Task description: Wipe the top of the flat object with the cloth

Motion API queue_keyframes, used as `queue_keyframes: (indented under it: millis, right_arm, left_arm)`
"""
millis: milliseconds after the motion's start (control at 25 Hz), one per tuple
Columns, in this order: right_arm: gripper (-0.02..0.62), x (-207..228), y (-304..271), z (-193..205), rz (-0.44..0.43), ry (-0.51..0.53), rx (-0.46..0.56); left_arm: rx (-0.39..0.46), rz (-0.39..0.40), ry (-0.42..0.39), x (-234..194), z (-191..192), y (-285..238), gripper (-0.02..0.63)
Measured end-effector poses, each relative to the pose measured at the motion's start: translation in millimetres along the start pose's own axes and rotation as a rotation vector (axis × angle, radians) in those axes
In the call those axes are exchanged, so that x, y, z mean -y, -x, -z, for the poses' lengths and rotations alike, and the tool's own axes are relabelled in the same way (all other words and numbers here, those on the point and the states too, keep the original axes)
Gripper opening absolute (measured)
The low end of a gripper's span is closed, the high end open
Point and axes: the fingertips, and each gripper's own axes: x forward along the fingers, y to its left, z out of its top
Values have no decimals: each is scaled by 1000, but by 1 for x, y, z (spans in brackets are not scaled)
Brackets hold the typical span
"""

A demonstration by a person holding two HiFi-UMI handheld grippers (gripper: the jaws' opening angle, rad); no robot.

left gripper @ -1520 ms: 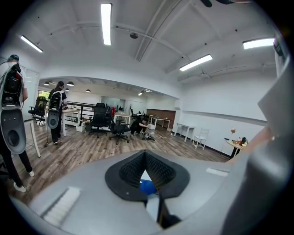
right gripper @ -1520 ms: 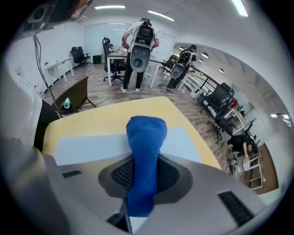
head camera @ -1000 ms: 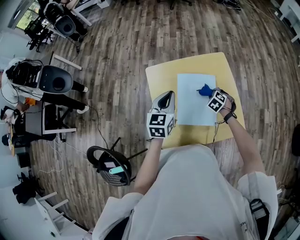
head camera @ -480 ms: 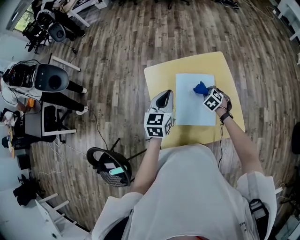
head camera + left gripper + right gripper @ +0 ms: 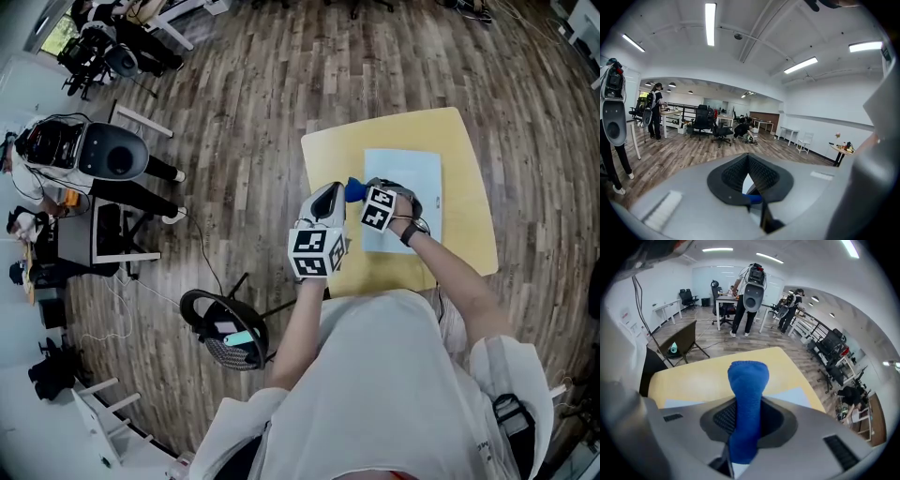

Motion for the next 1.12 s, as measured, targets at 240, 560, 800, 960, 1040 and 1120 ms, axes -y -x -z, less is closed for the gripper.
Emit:
queue_keyframes:
  millis: [240, 560, 800, 960, 1040, 1120]
  right_arm:
    - [89, 5, 9, 42, 60, 13, -42]
    - [89, 34, 46, 145, 141, -143, -159]
    - [89, 48, 75, 201, 181, -283, -204]
    - [89, 50, 82, 215, 185, -321, -211]
    - [89, 49, 82, 216, 181, -301, -234]
    - [89, 47, 82, 208, 171, -275, -247]
  left_arm:
    - [6, 2, 27, -3, 5, -3, 5]
    - [-11, 72, 32, 17, 4, -27, 5]
    - [-18, 96, 25, 26, 0, -29, 5]
    - [-14, 100, 24, 30, -2, -30, 5]
    - [-13, 99, 25, 29, -2, -29, 5]
    - [-11, 93, 27, 26, -1, -25, 5]
